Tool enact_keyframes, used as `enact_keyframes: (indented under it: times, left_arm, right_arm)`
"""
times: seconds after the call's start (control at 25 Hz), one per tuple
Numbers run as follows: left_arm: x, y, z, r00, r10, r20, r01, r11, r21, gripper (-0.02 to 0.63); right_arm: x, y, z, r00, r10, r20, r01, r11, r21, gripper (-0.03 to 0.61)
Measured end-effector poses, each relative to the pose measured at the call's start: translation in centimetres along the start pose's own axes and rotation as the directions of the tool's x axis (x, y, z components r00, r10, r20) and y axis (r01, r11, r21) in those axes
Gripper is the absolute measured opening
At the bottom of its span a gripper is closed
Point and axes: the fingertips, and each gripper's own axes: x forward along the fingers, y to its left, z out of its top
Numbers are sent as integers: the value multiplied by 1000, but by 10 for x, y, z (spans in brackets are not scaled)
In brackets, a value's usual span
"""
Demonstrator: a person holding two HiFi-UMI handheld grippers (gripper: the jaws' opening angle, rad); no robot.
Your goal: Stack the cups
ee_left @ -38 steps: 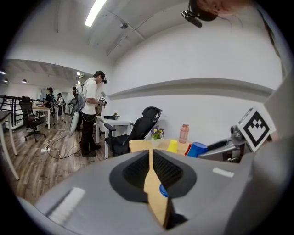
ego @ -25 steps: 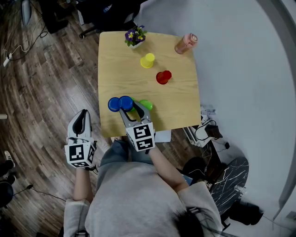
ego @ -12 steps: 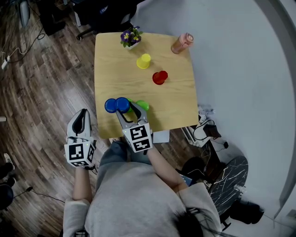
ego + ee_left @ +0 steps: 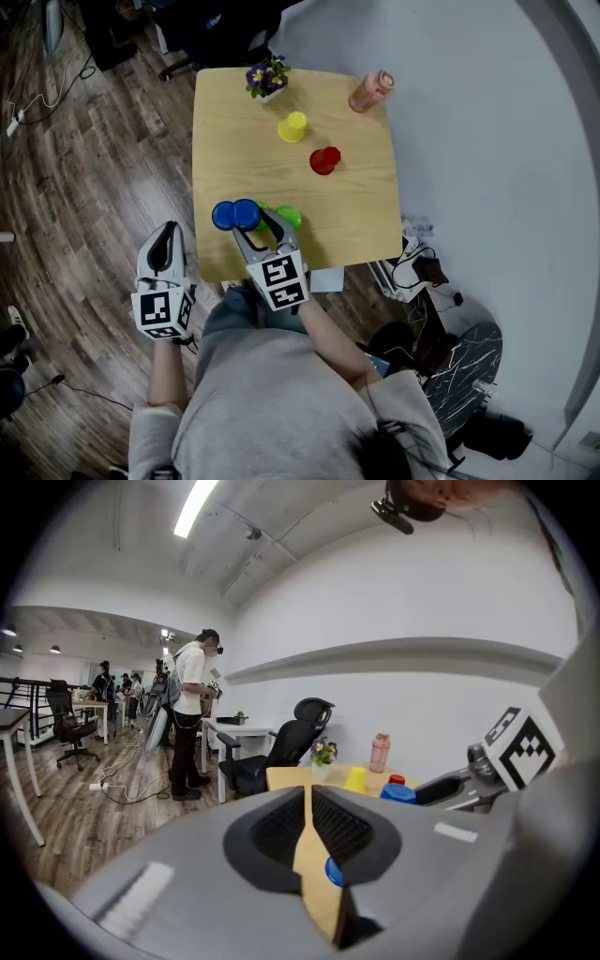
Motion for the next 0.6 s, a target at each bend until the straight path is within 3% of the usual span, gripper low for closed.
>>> enact_keyframes:
  times: [0.36,0.6]
  left_arm:
    - [1,-1,5,1000,-9,19,9,1000,-1,81]
    - [9,-15,18,998,-14,55,13,1000,11,58]
  right_arm:
    - [-22,-2,11,999,12,51,-14,999,34,219]
    - [-52,-49,32,988,-73,138,62,995,83,218]
